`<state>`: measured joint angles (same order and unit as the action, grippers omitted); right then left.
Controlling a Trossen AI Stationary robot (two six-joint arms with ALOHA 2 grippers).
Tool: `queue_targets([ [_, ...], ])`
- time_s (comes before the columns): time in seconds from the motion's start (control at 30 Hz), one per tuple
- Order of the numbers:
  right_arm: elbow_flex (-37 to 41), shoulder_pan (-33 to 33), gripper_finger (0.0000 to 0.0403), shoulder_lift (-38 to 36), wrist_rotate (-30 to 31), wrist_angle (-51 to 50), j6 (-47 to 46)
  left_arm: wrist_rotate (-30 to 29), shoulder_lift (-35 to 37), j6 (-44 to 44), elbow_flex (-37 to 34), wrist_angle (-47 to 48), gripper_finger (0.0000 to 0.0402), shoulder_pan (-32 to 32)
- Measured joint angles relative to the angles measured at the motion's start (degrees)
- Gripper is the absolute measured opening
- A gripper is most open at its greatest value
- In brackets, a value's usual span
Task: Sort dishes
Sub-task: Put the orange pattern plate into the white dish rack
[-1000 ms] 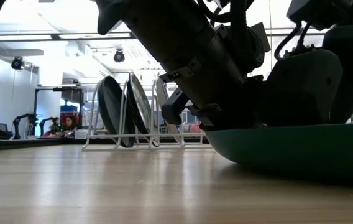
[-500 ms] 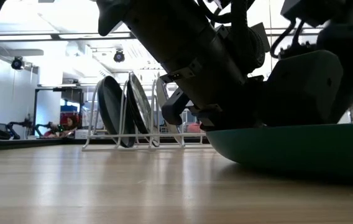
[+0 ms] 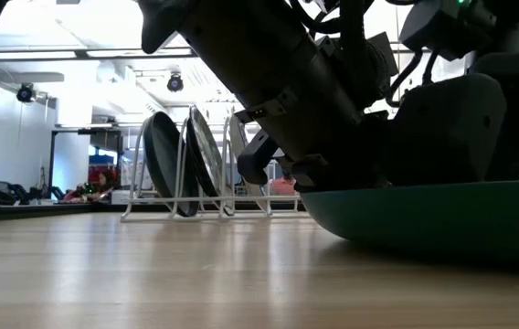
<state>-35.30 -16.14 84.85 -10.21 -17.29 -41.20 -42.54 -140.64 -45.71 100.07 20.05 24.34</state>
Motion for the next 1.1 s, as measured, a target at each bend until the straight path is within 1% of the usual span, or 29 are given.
queue_targets([
  [0.13,0.4,0.0,0.0266,-0.5,0.1,0.5,1.6,-0.3,0.0,0.0,0.0,-0.2,0.0000,0.0],
  [0.23,1.1,0.0,0.0238,-1.3,0.2,1.8,2.1,-0.4,0.0,0.0,0.0,-0.2,0.0000,0.0],
  [0.43,3.8,0.6,0.0151,-3.8,2.3,4.1,3.9,-0.6,0.0,-0.1,0.0,-0.6,0.0000,0.0],
  [0.57,6.2,1.9,0.0082,-4.3,2.4,7.2,3.6,-0.6,-0.1,-0.1,0.0,-0.6,0.0000,0.0],
  [0.67,8.0,2.8,0.0043,-4.7,2.3,9.8,3.6,-0.9,-0.1,-0.2,0.0,-0.8,0.0000,0.0],
  [0.77,8.7,3.7,0.0038,-6.3,2.5,9.7,4.5,-2.1,-0.2,-0.2,0.0,-1.1,0.0000,0.2],
  [0.87,9.0,4.2,0.0018,-9.4,3.3,8.2,5.8,-4.6,-0.5,0.1,0.6,-1.1,0.0000,0.6],
  [0.93,9.1,4.2,0.0009,-11.8,5.0,6.7,6.9,-6.9,-0.6,1.2,1.4,-1.1,0.0000,0.9],
  [1.1,9.2,4.2,0.0002,-17.4,6.6,3.1,7.9,-10.9,-0.9,4.5,3.8,-0.6,0.0000,1.2],
])
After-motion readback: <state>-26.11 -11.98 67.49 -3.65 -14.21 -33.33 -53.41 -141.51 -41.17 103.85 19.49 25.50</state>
